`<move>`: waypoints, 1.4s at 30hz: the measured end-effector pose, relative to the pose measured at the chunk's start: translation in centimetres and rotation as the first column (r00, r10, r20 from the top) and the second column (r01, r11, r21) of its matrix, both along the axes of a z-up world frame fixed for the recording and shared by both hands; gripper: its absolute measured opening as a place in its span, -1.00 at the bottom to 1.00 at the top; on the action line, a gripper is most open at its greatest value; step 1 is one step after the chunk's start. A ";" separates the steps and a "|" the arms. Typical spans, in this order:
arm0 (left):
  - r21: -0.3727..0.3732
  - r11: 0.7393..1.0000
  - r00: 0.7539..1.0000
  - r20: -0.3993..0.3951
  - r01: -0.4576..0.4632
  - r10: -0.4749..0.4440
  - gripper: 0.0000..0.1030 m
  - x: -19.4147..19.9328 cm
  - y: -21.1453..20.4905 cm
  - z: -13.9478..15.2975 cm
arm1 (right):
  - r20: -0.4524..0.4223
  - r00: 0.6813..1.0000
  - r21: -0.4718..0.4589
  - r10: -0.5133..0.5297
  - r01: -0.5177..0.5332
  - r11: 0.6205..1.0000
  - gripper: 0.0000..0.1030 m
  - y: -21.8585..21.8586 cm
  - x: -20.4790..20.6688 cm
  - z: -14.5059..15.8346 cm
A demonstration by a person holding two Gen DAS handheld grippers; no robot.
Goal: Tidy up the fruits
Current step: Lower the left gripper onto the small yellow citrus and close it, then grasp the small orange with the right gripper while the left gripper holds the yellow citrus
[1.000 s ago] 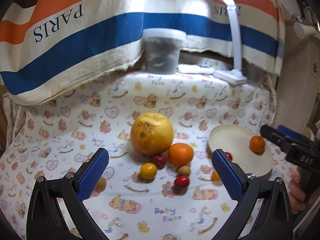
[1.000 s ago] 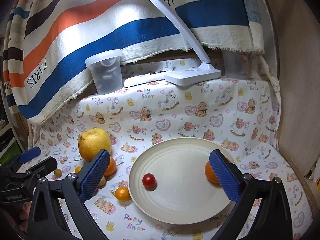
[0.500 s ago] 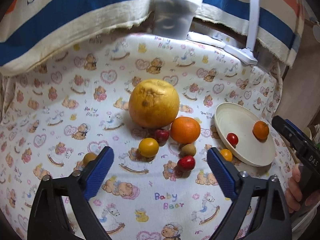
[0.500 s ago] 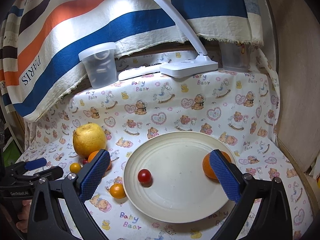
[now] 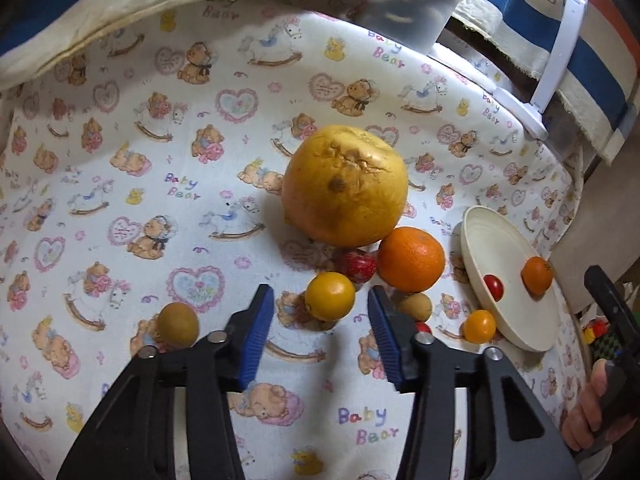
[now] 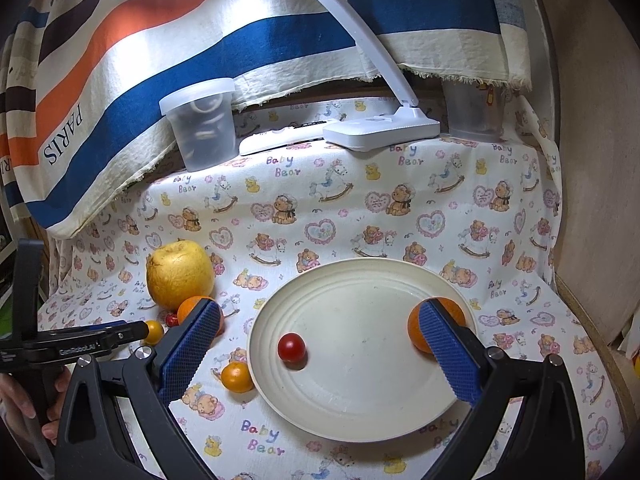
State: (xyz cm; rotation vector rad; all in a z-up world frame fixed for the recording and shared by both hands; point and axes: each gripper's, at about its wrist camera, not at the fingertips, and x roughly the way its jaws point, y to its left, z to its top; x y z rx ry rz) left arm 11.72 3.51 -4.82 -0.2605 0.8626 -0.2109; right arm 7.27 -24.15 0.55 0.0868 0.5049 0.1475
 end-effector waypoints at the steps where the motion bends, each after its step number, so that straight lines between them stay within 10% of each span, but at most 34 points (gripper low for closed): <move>1: -0.007 1.000 1.000 0.006 0.018 -0.017 -0.24 0.1 -0.1 0.0 | 0.001 1.000 -0.004 -0.002 0.002 1.000 0.95 0.0 0.0 0.0; 20: 0.159 0.986 0.994 0.086 0.046 -0.061 -0.47 -1.3 -2.4 0.9 | -0.019 1.000 -0.016 0.000 0.000 1.000 0.95 0.2 0.2 -0.4; 42: 0.155 0.988 0.971 0.236 -0.002 -0.035 -0.47 -4.4 -2.4 4.6 | -0.023 0.998 -0.035 0.051 -0.052 0.998 0.95 1.2 0.0 -0.4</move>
